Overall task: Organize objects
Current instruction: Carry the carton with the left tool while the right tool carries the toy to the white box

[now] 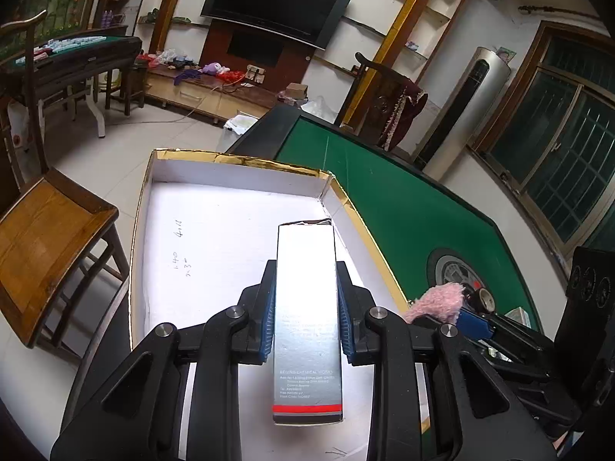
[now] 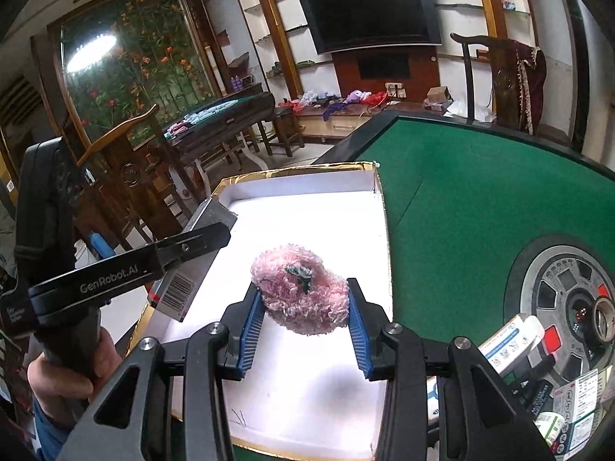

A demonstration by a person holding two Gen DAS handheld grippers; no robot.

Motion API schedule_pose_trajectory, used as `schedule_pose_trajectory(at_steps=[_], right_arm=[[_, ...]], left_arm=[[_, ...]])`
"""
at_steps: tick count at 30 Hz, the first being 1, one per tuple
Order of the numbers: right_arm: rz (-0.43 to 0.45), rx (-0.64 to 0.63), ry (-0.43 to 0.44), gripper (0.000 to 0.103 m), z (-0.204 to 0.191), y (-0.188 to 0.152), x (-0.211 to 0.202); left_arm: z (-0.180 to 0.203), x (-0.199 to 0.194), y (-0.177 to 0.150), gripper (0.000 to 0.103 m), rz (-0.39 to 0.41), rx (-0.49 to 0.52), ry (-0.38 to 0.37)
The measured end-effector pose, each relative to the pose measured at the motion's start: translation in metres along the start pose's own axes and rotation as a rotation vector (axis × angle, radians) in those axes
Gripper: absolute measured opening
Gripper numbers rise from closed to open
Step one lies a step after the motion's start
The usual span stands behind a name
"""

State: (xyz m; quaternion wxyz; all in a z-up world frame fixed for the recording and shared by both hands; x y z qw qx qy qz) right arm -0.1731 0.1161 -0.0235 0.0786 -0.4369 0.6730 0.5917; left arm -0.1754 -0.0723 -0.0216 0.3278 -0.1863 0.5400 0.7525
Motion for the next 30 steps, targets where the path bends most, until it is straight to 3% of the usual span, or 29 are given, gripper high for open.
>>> schedule_pose_trajectory(at_steps=[17, 24, 30], right_arm=[[-0.036, -0.016, -0.026, 0.041, -0.003, 0.018, 0.025], [-0.099, -0.043, -0.07, 0.041, 0.002, 0.042, 0.045], [-0.099, -0.057, -0.094, 0.041, -0.003, 0.057, 0.041]], left_arm=[[0.002, 0.01, 0.004, 0.027, -0.009, 0.01, 0.044], [0.014, 0.013, 0.009, 0.027, -0.003, 0.029, 0.076], [0.015, 0.01, 0.016, 0.027, -0.013, 0.027, 0.072]])
Point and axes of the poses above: each gripper's, at about its wrist camera, not at the fingertips, and x roughly the way its jaws point, z to its right, y to its top, the point moved 1 cm from there along x, roughly the way its jaws point, and after that the axes turned 3 degrees about y, right-handed, at the moved point
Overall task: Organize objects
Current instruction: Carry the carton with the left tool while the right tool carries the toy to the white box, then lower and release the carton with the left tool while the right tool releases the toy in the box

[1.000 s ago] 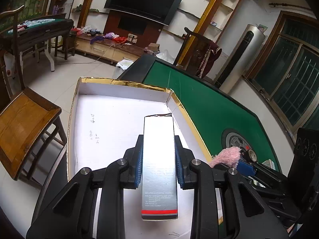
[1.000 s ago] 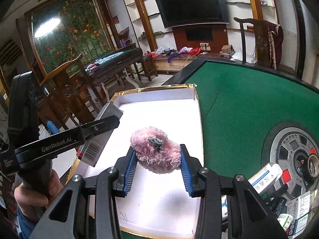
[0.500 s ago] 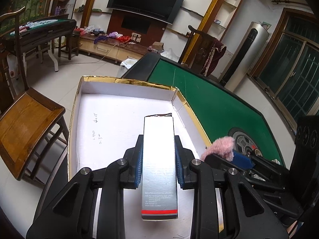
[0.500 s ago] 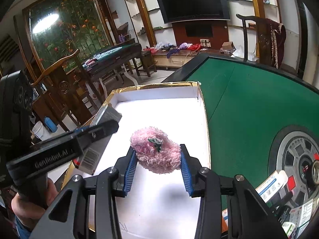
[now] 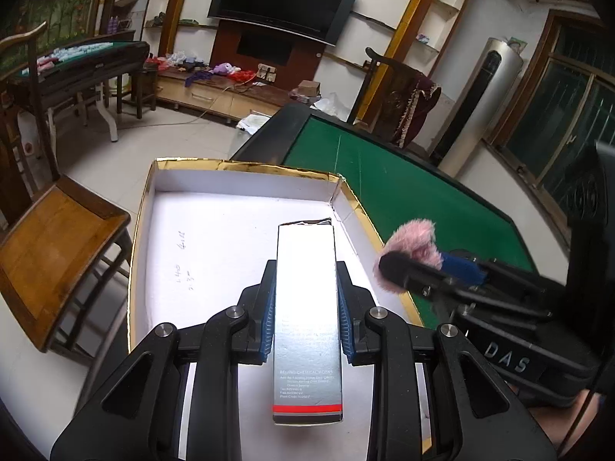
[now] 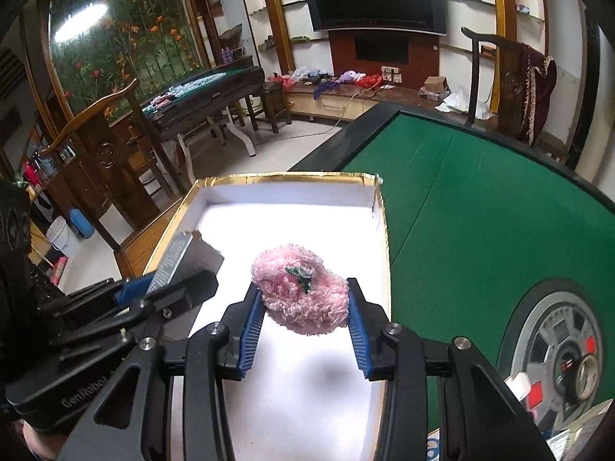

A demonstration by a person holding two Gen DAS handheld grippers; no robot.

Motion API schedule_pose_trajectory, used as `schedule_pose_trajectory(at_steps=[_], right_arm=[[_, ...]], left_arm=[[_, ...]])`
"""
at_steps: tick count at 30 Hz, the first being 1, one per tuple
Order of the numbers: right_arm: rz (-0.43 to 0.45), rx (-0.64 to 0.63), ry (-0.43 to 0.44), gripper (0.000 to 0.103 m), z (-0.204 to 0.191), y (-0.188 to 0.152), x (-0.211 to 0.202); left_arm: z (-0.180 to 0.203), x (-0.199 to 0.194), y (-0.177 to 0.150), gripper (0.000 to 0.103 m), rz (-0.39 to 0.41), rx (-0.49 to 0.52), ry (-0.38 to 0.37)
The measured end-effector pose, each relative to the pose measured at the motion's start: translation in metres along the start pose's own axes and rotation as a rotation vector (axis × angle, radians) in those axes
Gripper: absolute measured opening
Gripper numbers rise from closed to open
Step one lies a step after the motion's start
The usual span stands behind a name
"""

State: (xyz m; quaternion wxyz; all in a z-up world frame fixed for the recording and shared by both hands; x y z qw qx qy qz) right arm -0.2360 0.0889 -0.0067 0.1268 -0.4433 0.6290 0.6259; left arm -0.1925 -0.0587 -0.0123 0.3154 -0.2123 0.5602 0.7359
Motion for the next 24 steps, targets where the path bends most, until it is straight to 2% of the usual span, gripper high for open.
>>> schedule_pose_trajectory(at_steps=[6, 10, 13, 15, 17, 20, 24], right_arm=[[0.0, 0.035, -0.012, 0.041, 0.008, 0.014, -0.001], [-0.007, 0.051, -0.016, 0.041, 0.012, 0.028, 0.007], [-0.017, 0.068, -0.031, 0.041, 0.016, 0.039, 0.02], [-0.028, 0.109, -0.017, 0.041, 0.026, 0.046, 0.031], [-0.038, 0.148, 0.007, 0.041, 0.034, 0.048, 0.041], [-0.056, 0.208, 0.03, 0.041, 0.045, 0.054, 0.061], [-0.093, 0.263, 0.062, 0.041, 0.05, 0.059, 0.086]], left_arm=[[0.003, 0.003, 0.02, 0.027, -0.024, 0.034, 0.094], [0.001, 0.026, 0.043, 0.027, -0.083, -0.002, 0.142], [0.0, 0.047, 0.054, 0.027, -0.125, -0.039, 0.139], [-0.006, 0.061, 0.055, 0.027, -0.142, -0.069, 0.15], [-0.014, 0.069, 0.053, 0.027, -0.129, -0.081, 0.206], [-0.02, 0.08, 0.05, 0.027, -0.129, -0.111, 0.174], [-0.017, 0.094, 0.043, 0.027, -0.133, -0.065, 0.197]])
Point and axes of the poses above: each gripper's, at about its wrist camera, not at the fingertips, and x roughly the way its jaws point, z to its right, y to its top, the point moved 1 cm from there along x, roughly the way its jaws point, and after that the axes turned 3 degrees about y, right-handed, at the moved point
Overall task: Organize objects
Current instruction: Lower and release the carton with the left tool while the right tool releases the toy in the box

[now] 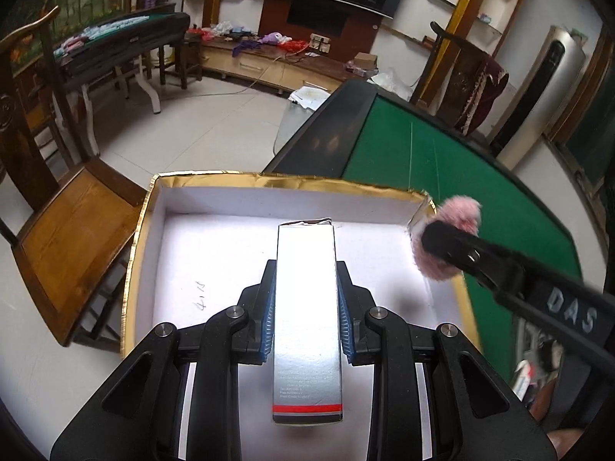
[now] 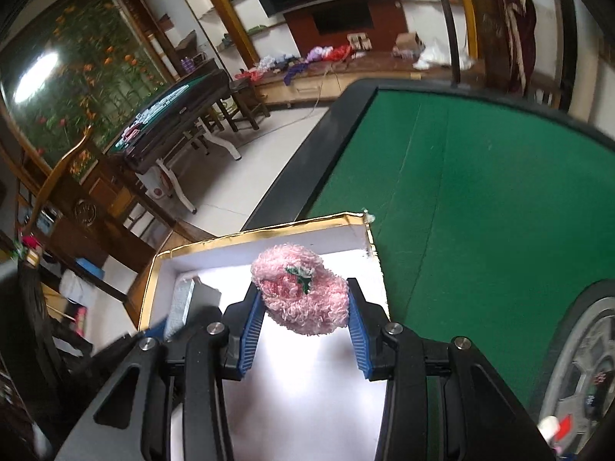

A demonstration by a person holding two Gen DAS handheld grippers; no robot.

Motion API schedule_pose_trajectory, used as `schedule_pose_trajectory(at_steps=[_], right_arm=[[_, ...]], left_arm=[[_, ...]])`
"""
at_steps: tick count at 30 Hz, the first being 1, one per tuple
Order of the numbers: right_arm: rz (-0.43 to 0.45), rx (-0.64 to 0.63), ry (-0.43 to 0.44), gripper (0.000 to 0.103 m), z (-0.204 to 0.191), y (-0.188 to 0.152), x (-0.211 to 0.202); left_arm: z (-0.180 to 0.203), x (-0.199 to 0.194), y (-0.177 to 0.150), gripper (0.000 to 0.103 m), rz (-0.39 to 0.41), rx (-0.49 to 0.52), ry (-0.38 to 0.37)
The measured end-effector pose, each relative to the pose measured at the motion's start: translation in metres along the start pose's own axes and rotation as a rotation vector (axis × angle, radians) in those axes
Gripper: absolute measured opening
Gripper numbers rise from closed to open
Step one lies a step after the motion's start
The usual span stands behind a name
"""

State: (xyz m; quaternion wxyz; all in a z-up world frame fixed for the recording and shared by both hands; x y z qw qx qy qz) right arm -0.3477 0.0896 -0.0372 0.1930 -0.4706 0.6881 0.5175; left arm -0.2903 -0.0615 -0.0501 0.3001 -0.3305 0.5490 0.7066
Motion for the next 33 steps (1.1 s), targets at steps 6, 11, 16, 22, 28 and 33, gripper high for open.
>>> schedule_pose_trajectory(at_steps=[6, 11, 16, 22, 28, 33], right_arm=[[-0.04, 0.043, -0.015, 0.041, 0.01, 0.005, 0.027], [-0.058, 0.045, -0.021, 0.042, 0.007, 0.012, 0.039], [-0.074, 0.033, -0.024, 0.043, 0.001, 0.013, 0.05], [-0.06, 0.071, -0.008, 0.049, 0.009, 0.022, 0.047], [-0.049, 0.073, -0.006, 0.053, 0.014, 0.023, 0.038], [-0.012, 0.027, -0.025, 0.053, 0.008, 0.02, 0.021]], left_arm=[[-0.004, 0.016, -0.005, 0.027, -0.064, -0.043, -0.078], [-0.001, 0.015, -0.004, 0.027, -0.066, -0.036, -0.08], [0.006, 0.017, -0.005, 0.027, -0.071, -0.021, -0.09], [0.004, 0.021, -0.008, 0.027, -0.077, -0.027, -0.108], [0.003, 0.02, -0.007, 0.038, -0.099, -0.042, -0.126], [0.001, 0.009, -0.004, 0.038, -0.059, -0.063, -0.132]])
Point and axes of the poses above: each gripper's, at about its wrist camera, not at the fingertips, and x roughly the way its jaws point, z to its right, y to its top, the point moved 1 cm from there along x, roughly the way its jaws point, and after that the axes turned 3 degrees about y, right-handed, at the moved point
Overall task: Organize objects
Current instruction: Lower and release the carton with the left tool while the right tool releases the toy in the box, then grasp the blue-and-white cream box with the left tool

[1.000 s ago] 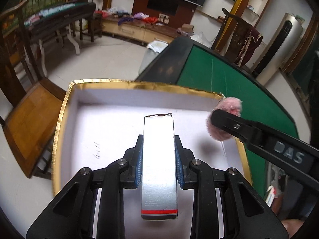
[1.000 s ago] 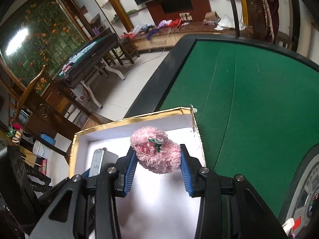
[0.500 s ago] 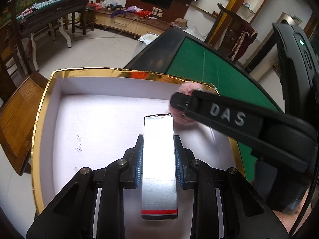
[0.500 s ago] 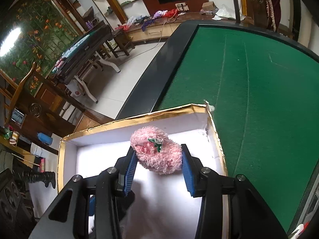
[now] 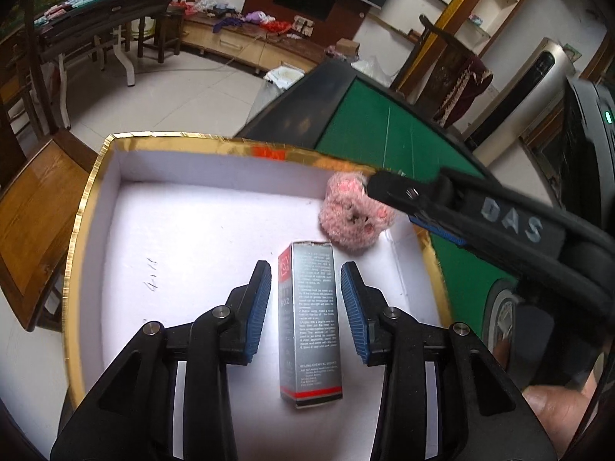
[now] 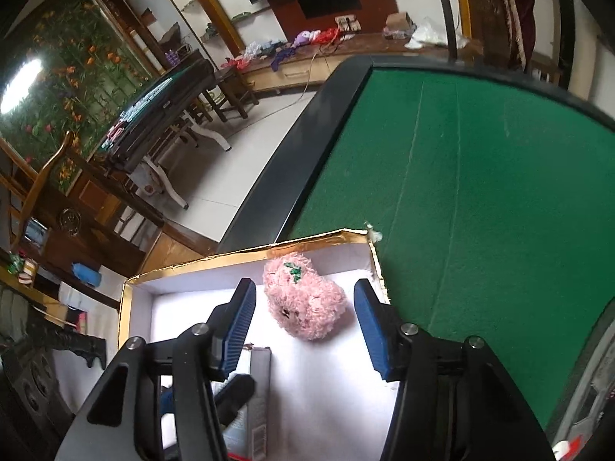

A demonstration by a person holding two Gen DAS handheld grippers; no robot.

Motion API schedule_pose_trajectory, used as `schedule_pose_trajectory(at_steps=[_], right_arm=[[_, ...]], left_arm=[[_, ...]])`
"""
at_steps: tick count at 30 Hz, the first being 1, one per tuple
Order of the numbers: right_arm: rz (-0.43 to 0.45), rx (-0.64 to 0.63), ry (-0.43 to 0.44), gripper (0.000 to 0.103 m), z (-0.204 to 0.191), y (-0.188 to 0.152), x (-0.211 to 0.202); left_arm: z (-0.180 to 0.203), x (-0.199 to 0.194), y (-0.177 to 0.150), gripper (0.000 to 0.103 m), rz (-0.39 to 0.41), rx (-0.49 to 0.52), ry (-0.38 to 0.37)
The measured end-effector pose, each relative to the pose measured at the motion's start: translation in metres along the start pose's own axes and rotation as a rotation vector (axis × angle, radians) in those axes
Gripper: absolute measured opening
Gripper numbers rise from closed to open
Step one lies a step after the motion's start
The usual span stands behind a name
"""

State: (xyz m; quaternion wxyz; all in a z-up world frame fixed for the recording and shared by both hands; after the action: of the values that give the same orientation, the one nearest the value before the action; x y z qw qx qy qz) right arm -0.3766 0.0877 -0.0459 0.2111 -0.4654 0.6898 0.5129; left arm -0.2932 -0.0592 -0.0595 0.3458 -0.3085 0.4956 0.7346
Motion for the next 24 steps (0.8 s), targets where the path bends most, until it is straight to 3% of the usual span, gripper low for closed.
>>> schedule_pose_trajectory(at_steps=[8, 15, 17, 20, 24], right_arm=[[0.074, -0.024, 0.03, 0.053, 0.007, -0.039, -0.068], [0.156, -0.01, 0.149, 0.055, 0.049, -0.126, -0.167], [0.185, -0.015, 0.16, 0.056, 0.062, -0.15, -0.187], [0.225, -0.064, 0.156, 0.057, 0.08, -0.192, -0.215], [0.279, -0.095, 0.15, 0.058, 0.099, -0.22, -0.237]], left_arm=[[0.002, -0.028, -0.002, 0.038, 0.044, 0.014, -0.04], [0.043, -0.06, -0.028, 0.038, 0.089, 0.171, -0.087], [0.062, -0.071, -0.039, 0.038, 0.108, 0.219, -0.108], [0.079, -0.085, -0.057, 0.047, 0.133, 0.264, -0.149], [0.101, -0.091, -0.076, 0.049, 0.132, 0.298, -0.193]])
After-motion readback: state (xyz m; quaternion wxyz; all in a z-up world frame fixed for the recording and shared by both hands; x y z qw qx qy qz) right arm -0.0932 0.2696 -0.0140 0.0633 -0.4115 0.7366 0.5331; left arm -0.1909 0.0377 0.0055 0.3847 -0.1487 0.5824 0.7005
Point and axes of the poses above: each gripper's, at about its wrist camera, not at the fingertips, and x roughly the way its jaws point, z to its right, y to its top, the point moved 1 cm from there along x, roughly the way its jaws point, and after that the axes turned 3 degrees about y, right-handed, at the moved point
